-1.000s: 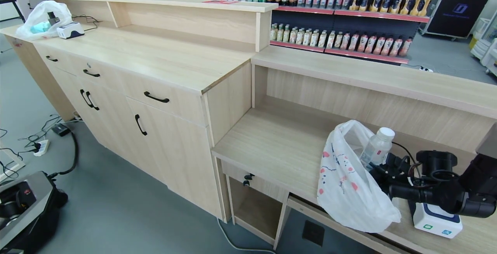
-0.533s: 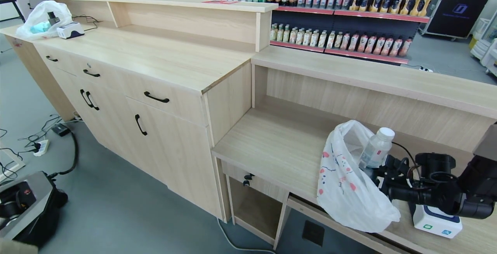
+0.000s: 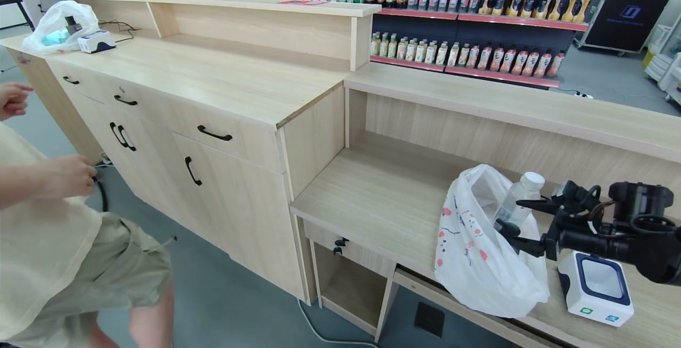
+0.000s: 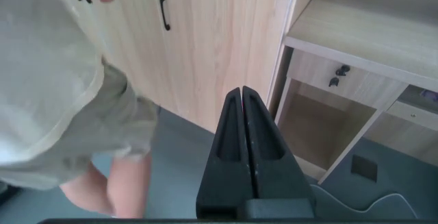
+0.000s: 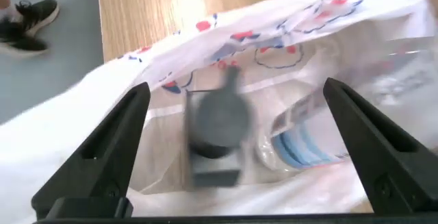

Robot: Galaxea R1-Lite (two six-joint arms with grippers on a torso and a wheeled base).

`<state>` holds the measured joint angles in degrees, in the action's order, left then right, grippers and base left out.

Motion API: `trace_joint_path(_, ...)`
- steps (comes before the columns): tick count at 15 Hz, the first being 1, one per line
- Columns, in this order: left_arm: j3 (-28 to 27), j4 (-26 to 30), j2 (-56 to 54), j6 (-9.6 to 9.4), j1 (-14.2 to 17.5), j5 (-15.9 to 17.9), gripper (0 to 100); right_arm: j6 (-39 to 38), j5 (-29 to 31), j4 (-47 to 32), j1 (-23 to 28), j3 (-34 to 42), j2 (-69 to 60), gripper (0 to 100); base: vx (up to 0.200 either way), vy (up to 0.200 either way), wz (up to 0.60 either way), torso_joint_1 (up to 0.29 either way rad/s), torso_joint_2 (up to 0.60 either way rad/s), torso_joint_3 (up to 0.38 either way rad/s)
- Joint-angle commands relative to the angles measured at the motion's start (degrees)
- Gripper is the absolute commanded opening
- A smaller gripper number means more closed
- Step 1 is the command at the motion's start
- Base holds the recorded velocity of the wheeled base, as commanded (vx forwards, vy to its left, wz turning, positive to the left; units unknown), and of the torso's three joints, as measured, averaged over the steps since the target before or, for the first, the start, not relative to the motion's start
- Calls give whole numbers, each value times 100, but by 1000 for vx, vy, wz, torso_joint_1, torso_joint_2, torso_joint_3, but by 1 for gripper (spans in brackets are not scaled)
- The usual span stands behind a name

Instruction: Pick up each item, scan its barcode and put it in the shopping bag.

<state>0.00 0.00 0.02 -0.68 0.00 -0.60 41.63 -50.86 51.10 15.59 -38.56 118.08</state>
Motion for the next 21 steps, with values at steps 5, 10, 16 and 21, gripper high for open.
trace_joint_path(5,0,0,-2,-2,0,-2,0,-111,-3,-215,594,868,-1762,100,0,0,0,0,0,0)
trace_joint_path(10,0,0,-2,-2,0,-2,0,-50,-3,-1138,1324,1096,-2913,100,0,0,0,0,0,0)
trace_joint_path(16,0,0,-2,-2,0,-2,0,-551,1904,-1102,1930,657,-3590,100,0,0,-400,2,1,3)
trace_joint_path(21,0,0,-2,-2,0,-2,0,-1720,3381,-1278,1702,252,-3950,100,0,0,-600,3,2,3)
